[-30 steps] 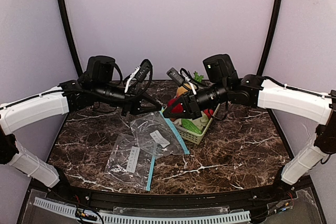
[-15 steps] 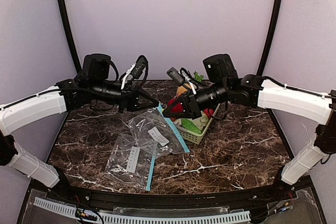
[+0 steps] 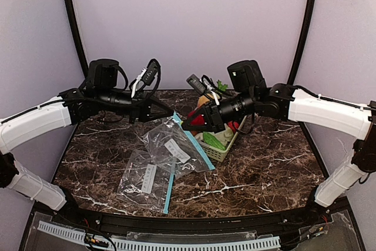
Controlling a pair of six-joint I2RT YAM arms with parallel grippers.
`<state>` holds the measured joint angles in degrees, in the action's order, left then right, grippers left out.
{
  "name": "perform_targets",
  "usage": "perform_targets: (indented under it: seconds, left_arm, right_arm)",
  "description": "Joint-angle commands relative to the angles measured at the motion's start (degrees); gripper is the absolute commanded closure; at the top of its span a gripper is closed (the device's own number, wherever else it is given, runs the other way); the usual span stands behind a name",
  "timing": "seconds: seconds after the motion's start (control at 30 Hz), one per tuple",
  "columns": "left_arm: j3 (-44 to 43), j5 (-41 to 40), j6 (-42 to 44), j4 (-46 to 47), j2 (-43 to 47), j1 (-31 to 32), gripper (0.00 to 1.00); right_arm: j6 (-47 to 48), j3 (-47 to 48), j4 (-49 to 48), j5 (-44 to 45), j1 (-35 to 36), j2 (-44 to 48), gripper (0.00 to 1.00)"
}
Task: Place the food in the zip-top bag and seal the zipper
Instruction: Unzip the zipper from the zipper food storage bag.
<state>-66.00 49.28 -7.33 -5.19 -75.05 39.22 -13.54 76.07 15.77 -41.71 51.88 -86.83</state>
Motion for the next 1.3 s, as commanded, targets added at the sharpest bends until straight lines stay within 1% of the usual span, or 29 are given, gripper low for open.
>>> perform_targets:
  seconds: [0.0,0.63,1.27]
  left_arm:
    - [0.6,0.2,-0.5,2.1,3.0,-1.9,0.99]
    - [0.9,0.1,-0.3,1.8,4.2,-4.9,0.99]
    - [0.7,-2.7,0.8,0.5,5.8,-7.8,0.99]
  right_arm:
    - [0.6,0.1,2.4,0.4,0.4,-0.5,1.0]
    - [1.1,-0.2,4.5,-0.2,0.4,-0.7,1.0]
    - [1.5,-1.2,7.4,-0.5,0.4,-0.6,1.0]
